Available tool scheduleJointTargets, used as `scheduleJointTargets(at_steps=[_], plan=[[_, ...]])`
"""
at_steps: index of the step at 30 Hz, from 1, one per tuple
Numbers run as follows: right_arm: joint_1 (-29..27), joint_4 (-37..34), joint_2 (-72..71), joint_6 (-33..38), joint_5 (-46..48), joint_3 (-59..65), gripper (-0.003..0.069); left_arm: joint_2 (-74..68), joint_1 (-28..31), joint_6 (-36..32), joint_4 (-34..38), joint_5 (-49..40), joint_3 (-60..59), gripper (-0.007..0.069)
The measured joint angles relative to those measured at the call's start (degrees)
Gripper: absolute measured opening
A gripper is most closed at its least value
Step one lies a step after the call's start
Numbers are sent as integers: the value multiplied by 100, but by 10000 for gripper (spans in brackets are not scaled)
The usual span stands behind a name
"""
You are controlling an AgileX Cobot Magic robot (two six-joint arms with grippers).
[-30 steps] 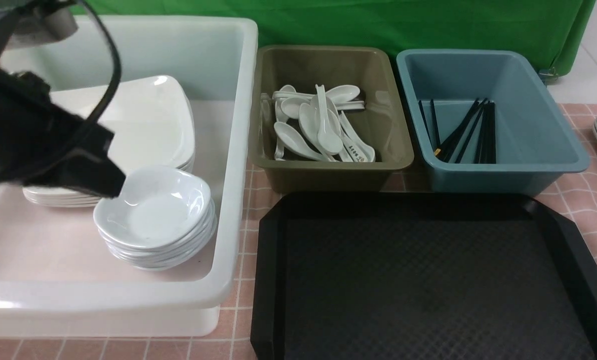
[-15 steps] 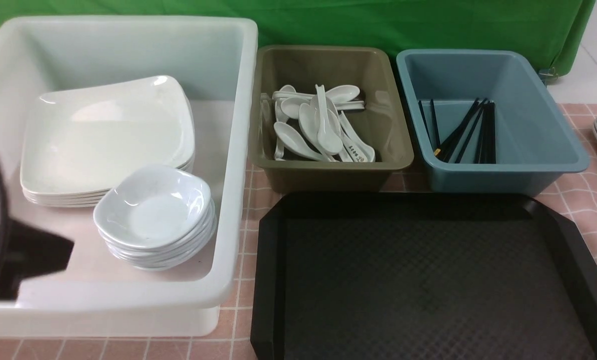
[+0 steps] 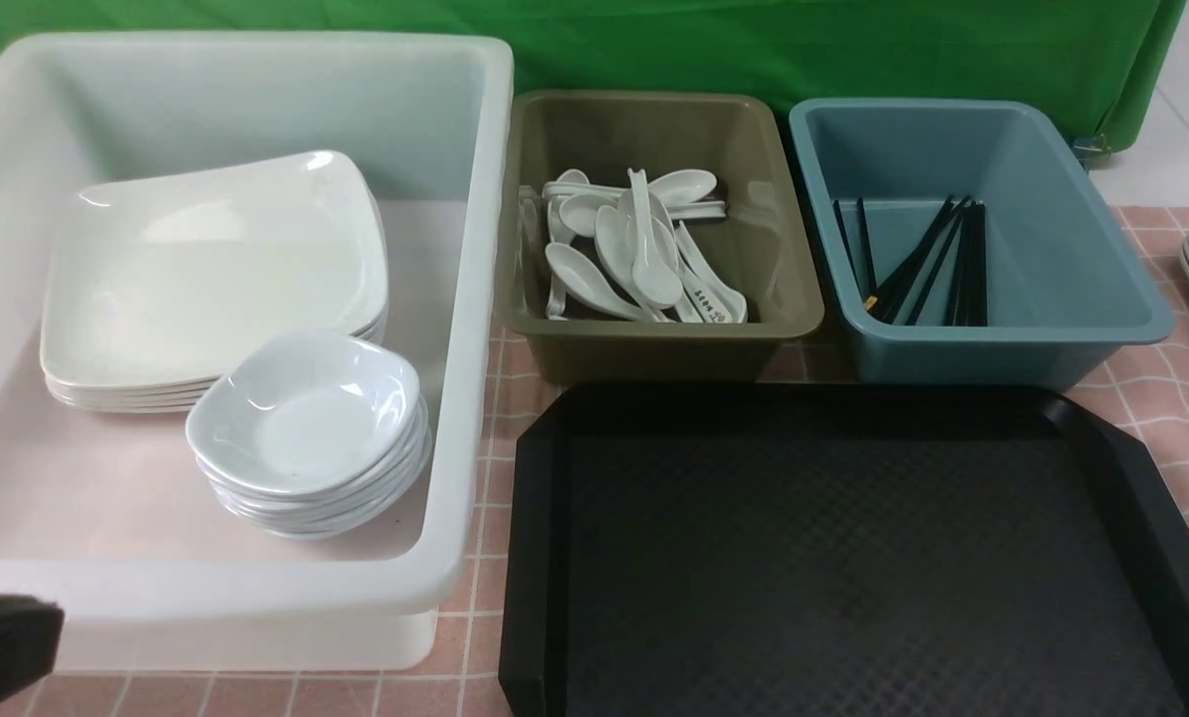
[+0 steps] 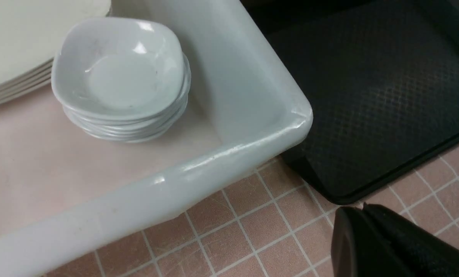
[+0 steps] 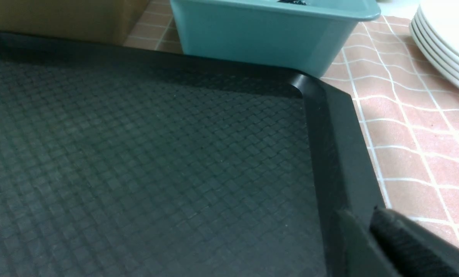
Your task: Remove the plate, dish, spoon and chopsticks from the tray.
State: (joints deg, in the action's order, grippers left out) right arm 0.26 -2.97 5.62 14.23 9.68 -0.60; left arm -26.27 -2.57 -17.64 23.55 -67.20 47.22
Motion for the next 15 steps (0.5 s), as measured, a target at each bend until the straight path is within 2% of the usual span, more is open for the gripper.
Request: scheduleJointTargets(at_steps=[6, 15], plan=[[0, 0, 0, -6, 0, 0, 164, 756, 0, 23, 48, 586, -404, -2], [0, 0, 0, -6, 0, 0, 185, 1232, 0, 57, 442, 3719, -1540, -2]])
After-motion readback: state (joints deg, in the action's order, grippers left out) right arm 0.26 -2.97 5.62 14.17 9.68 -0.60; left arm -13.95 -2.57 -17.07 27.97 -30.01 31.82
